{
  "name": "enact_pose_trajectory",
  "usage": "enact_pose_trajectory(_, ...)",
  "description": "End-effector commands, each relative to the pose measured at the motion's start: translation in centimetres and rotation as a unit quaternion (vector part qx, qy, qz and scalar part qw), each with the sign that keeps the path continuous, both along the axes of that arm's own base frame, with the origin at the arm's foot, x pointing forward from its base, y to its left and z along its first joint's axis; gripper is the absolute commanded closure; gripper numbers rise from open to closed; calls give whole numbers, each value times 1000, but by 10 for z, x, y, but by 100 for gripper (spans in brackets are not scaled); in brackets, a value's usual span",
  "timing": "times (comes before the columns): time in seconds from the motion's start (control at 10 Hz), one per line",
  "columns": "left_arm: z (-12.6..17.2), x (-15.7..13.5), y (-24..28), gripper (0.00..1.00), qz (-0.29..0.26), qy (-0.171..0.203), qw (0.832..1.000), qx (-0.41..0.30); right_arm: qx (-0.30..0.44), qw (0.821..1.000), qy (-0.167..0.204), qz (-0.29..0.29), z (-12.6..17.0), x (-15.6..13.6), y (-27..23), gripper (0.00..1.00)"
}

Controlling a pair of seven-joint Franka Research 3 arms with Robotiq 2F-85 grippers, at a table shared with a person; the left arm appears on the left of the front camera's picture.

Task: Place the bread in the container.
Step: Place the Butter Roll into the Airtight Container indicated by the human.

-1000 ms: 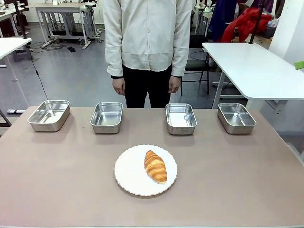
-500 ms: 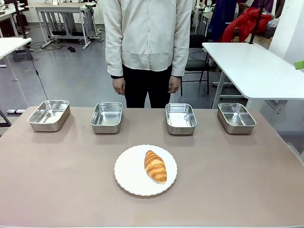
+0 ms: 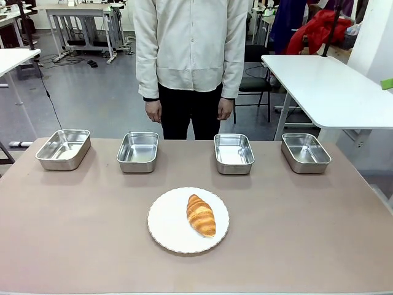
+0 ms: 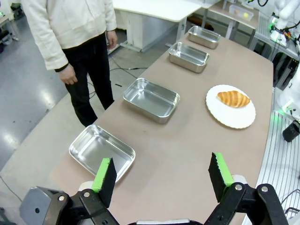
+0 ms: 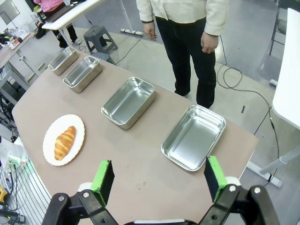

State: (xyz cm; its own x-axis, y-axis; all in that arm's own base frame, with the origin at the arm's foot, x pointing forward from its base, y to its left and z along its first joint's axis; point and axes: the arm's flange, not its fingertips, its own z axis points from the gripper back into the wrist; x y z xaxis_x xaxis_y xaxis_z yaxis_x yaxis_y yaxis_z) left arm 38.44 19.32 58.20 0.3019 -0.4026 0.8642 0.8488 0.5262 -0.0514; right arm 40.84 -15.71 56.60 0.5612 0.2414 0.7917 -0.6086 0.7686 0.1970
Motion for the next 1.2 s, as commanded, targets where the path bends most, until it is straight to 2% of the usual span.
enact_pose_trajectory(0.0,2,-1,0,0,-5,-6,1000,-6,6,1000,-8,3,0,2,0,0)
enact_pose_trajectory(1.1,2,-1,0,0,-5,-6,1000,-6,6,1000,-8,3,0,2,0,0)
